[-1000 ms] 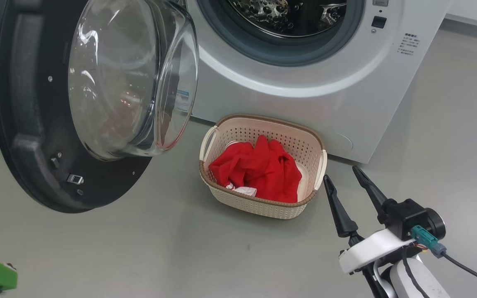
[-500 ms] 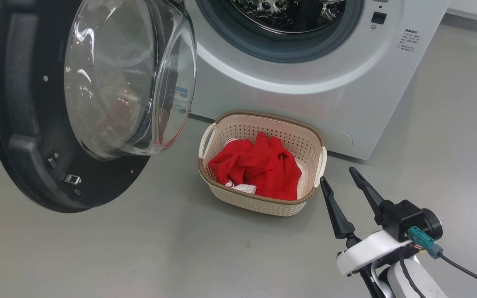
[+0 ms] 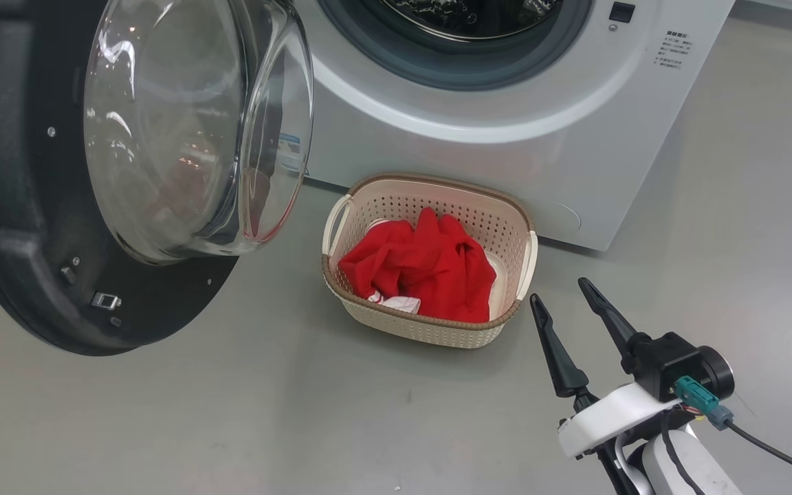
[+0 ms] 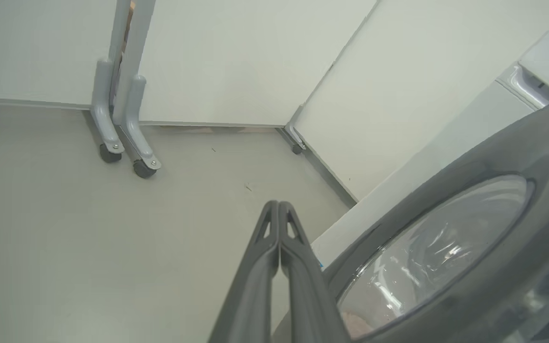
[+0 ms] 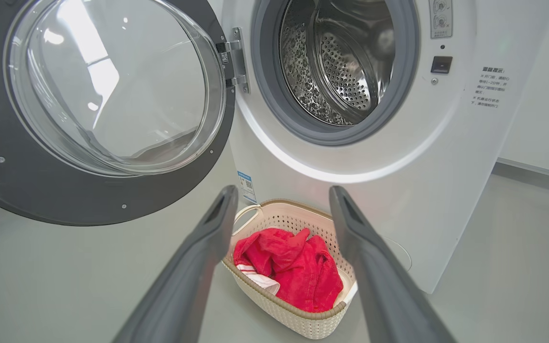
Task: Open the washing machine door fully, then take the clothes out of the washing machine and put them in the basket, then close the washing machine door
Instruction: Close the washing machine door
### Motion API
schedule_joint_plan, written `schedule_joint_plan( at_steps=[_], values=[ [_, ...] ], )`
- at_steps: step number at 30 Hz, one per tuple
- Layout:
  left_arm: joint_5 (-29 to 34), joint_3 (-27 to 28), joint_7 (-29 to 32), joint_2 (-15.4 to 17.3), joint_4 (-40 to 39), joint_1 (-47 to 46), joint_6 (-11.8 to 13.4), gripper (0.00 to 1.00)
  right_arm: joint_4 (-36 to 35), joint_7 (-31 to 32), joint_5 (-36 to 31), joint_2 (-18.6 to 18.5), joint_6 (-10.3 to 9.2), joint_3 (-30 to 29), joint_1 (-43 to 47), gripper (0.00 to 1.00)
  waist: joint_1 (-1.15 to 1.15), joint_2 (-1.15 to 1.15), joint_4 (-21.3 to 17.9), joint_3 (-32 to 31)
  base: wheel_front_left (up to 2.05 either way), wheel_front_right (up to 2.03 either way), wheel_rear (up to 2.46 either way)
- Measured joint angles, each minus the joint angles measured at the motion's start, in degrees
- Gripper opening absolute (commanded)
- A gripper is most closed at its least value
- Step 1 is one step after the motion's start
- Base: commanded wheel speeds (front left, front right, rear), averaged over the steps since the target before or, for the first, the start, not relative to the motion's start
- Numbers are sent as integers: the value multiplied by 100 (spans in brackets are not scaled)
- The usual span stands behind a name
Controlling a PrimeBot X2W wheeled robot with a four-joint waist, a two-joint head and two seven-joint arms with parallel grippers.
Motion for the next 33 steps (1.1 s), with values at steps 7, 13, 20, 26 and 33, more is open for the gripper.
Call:
schedule_joint_plan(
  at_steps=[7, 13, 20, 26, 33],
  values=[
    [-1069, 436, 695, -333, 209, -500, 316, 0, 1, 0, -32, -11, -1, 9, -9, 100, 0, 0, 2, 44, 0, 0, 0],
    [-1986, 748, 1338, -619, 305, -880, 650, 0, 0, 0, -32, -8, -1, 3, -20, 100, 0, 0, 20, 63, 0, 0, 0],
    [-2582, 905, 2050, -668, 367, -1064, 1095, 0, 1, 0, -32, -9, -9, -11, -22, 100, 0, 0, 20, 72, 0, 0, 0],
    [-2662, 843, 2415, -675, 375, -1066, 1226, 0, 1, 0, -32, -9, -10, -14, -23, 100, 0, 0, 11, 77, 0, 0, 0],
    [-2878, 797, 2754, -764, 326, -1065, 1278, 0, 1, 0, -32, -8, -43, -25, -26, 100, 0, 0, -7, 76, 0, 0, 0]
  ],
)
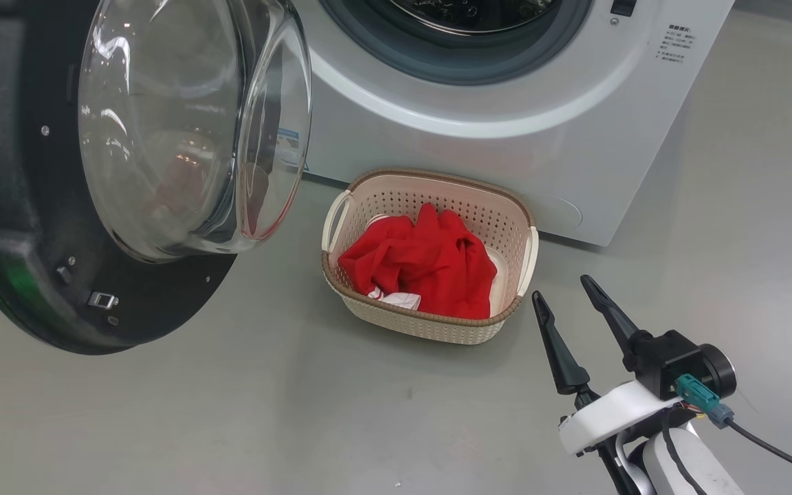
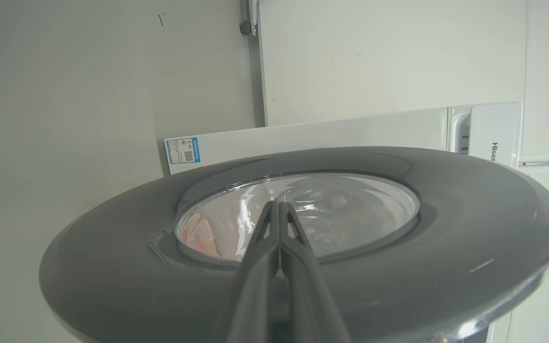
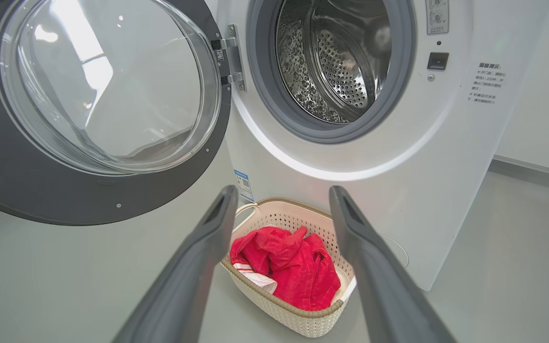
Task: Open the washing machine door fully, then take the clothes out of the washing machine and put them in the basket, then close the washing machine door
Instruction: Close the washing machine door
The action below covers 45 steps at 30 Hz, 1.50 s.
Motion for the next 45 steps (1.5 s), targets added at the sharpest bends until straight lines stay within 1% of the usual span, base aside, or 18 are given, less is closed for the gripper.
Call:
schedule_joint_plan(
  at_steps=[4, 10, 12, 19, 21, 31, 39, 45],
  values=[
    [-137, 31, 183, -38, -51, 0, 21, 0, 0, 0, 0, 1, 0, -2, -1, 100, 0, 0, -12, -3, 0, 0, 0],
    [-493, 81, 508, -198, -156, 6, 49, 0, 2, 0, 0, 3, 0, -12, -1, 100, 0, 0, -32, -18, 0, 0, 0],
    [-523, 3, 813, -210, -381, 65, 70, 0, 3, 0, 0, 4, -1, -31, -1, 100, 0, 0, -49, -48, 0, 0, 0],
    [-546, -162, 1091, -248, -656, 213, 77, 0, 3, 0, 1, 4, -7, -80, -1, 100, 0, 0, -66, -95, 0, 0, 0],
    [-704, -168, 1173, -311, -704, 255, 78, 0, 3, 0, 1, 5, -8, -89, -1, 100, 0, 0, -72, -109, 0, 0, 0],
    [-759, -311, 1380, -522, -983, 565, 97, 0, 9, 0, 1, 9, -8, -79, -1, 100, 0, 0, -154, -156, 0, 0, 0],
    [-838, -393, 1528, -655, -1237, 809, 99, 0, 13, 0, 2, 18, -7, -73, -1, 100, 0, 0, -378, -207, 0, 0, 0],
    [-840, -472, 1532, -724, -1435, 957, 126, 0, 32, 0, 4, 27, -8, -60, -1, 100, 0, 0, -608, -247, 0, 0, 0]
  ],
)
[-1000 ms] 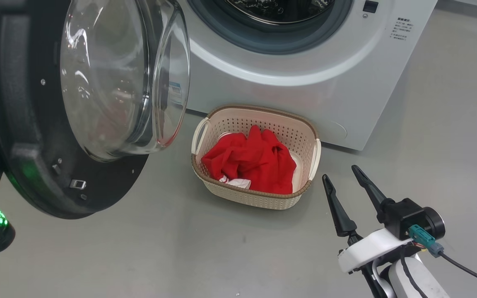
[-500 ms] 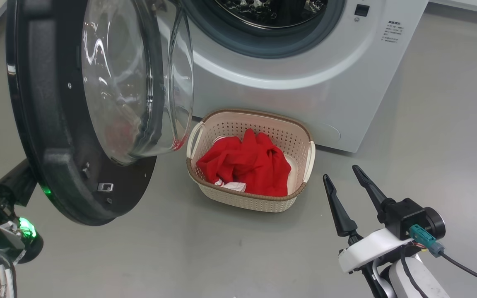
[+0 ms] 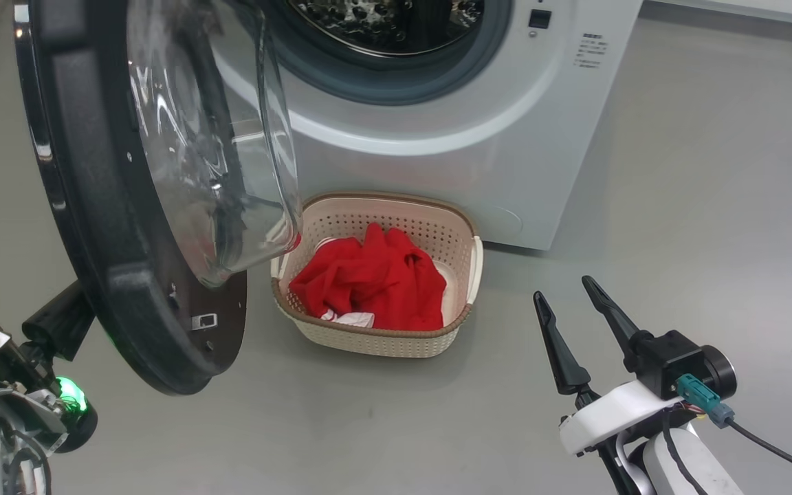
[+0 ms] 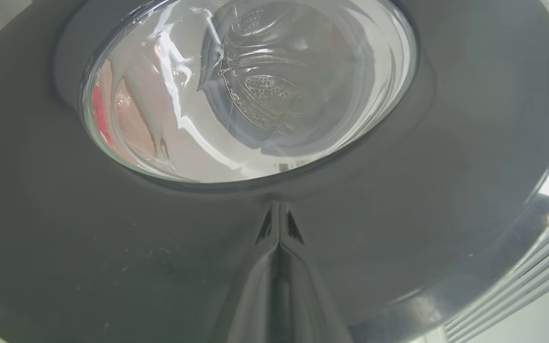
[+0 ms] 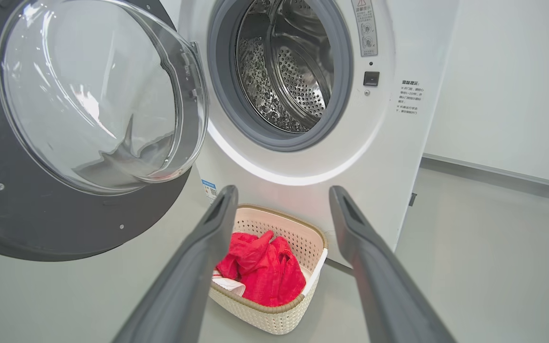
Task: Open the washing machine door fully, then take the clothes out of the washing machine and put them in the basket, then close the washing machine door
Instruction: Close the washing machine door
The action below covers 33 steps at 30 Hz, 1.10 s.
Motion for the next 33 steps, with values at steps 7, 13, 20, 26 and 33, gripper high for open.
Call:
schedule_joint_plan(
  at_steps=[7, 13, 20, 26, 33],
  values=[
    [-13, -46, 11, -82, -205, 88, 2, 0, 10, 0, 7, 5, 0, 36, 1, 100, 0, 0, -341, -45, 0, 0, 0],
    [-183, -53, -10, -148, -360, 190, 30, 0, 9, 0, 8, 10, -1, 59, 2, 100, 0, 0, -678, -64, 0, 0, 0],
    [-235, -215, -11, -199, -556, 204, 45, 0, 4, 0, 9, 11, -7, 55, 3, 100, 0, 0, -1085, -60, 0, 0, 0],
    [-291, -304, -163, -230, -625, 210, 45, 0, -24, 0, 10, 16, -49, 30, 3, 100, 0, 0, -1473, -15, 0, 0, 0],
    [-346, -309, -538, -259, -452, 206, 45, 0, -52, 0, 15, 23, -58, 10, 2, 100, 0, 0, -1850, 61, 0, 0, 0]
  ],
)
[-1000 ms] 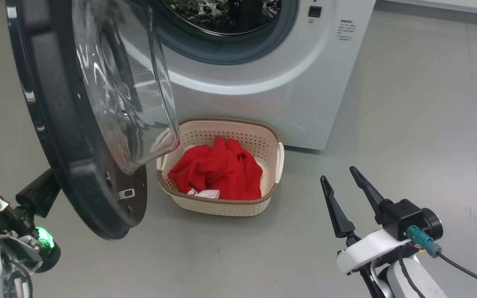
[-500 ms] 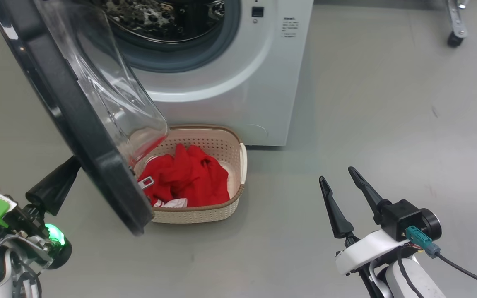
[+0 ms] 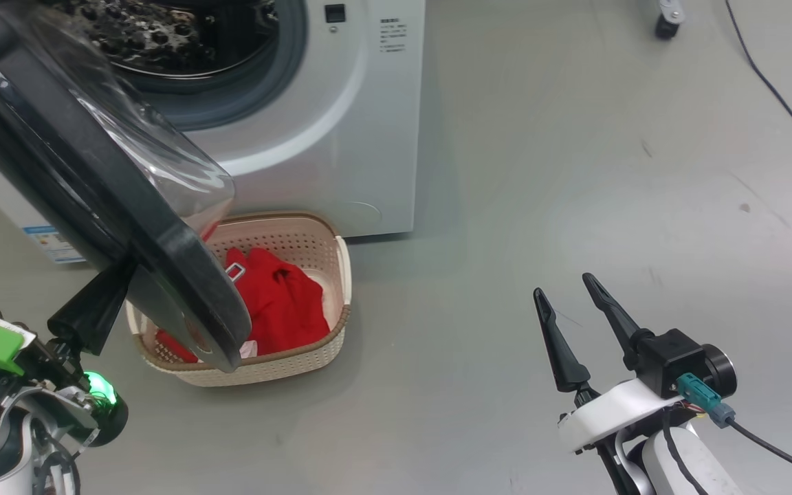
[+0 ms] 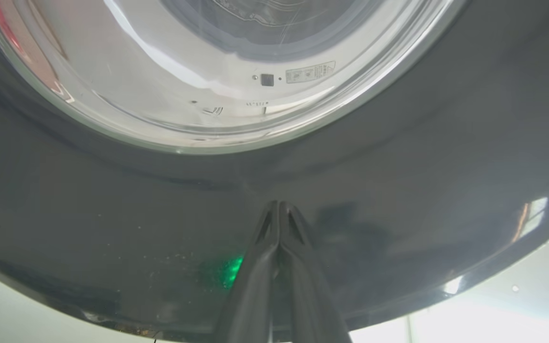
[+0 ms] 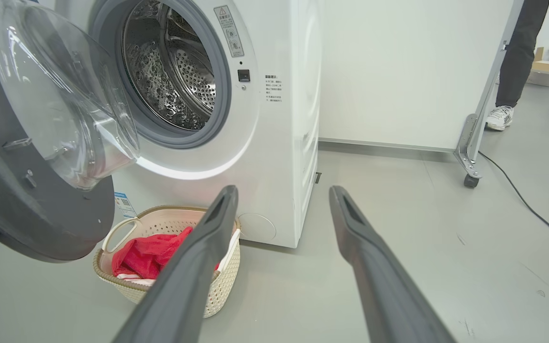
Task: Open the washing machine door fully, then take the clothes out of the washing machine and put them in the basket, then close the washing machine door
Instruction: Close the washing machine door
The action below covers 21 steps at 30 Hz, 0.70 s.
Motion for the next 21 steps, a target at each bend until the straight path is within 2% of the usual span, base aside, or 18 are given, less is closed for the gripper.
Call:
schedule_joint_plan(
  at_steps=[21],
  values=[
    [-360, -94, -1161, -29, 655, -497, 0, 0, -46, 0, 54, 20, -42, -19, -12, 100, 0, 0, -1010, 211, 0, 0, 0]
  ],
)
